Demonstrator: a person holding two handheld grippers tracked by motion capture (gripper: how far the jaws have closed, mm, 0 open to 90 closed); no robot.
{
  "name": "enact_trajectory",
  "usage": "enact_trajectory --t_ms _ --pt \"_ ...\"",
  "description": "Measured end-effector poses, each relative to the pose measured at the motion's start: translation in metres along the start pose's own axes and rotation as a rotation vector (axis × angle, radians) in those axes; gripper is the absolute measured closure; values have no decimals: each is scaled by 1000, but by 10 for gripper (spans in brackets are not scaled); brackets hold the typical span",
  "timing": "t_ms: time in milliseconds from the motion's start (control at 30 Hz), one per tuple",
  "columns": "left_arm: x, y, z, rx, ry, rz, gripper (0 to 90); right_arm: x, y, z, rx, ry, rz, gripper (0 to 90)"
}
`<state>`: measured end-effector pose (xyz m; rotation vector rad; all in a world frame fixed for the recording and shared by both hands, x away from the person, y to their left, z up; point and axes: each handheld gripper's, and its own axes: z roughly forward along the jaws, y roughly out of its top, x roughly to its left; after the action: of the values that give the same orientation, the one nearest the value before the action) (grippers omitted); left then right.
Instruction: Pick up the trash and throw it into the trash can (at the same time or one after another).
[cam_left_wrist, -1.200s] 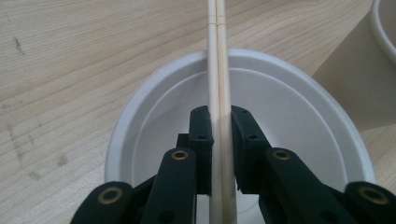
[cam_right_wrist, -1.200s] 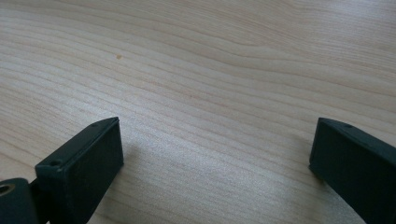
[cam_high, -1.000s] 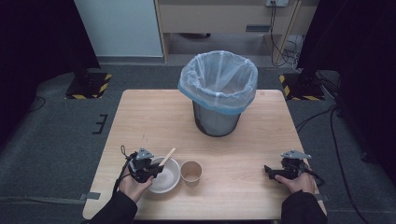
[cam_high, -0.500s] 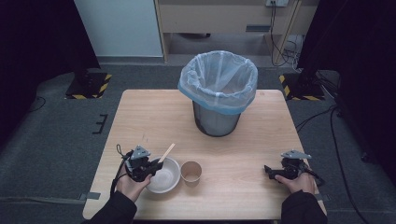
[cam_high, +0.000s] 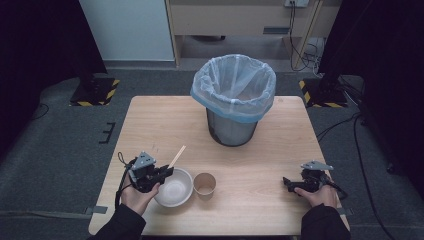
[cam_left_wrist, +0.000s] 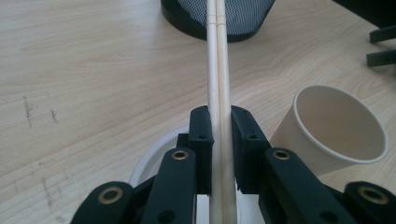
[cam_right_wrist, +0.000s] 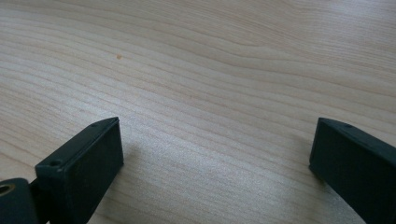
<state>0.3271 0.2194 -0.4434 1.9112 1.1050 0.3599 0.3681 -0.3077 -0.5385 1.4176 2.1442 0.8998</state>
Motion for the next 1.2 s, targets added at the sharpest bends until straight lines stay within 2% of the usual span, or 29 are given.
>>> enact_trajectory --t_ms 333,700,1033,1200 --pt "-3 10 -11 -71 -12 2 797 0 0 0 0 1 -1 29" --pt "-10 22 -19 -127 -23 28 796 0 0 0 0 -1 -3 27" --pt "-13 38 -23 -170 -27 43 796 0 0 0 0 0 -3 26" --pt "-16 55 -24 -209 -36 54 797 0 0 1 -1 0 -5 26"
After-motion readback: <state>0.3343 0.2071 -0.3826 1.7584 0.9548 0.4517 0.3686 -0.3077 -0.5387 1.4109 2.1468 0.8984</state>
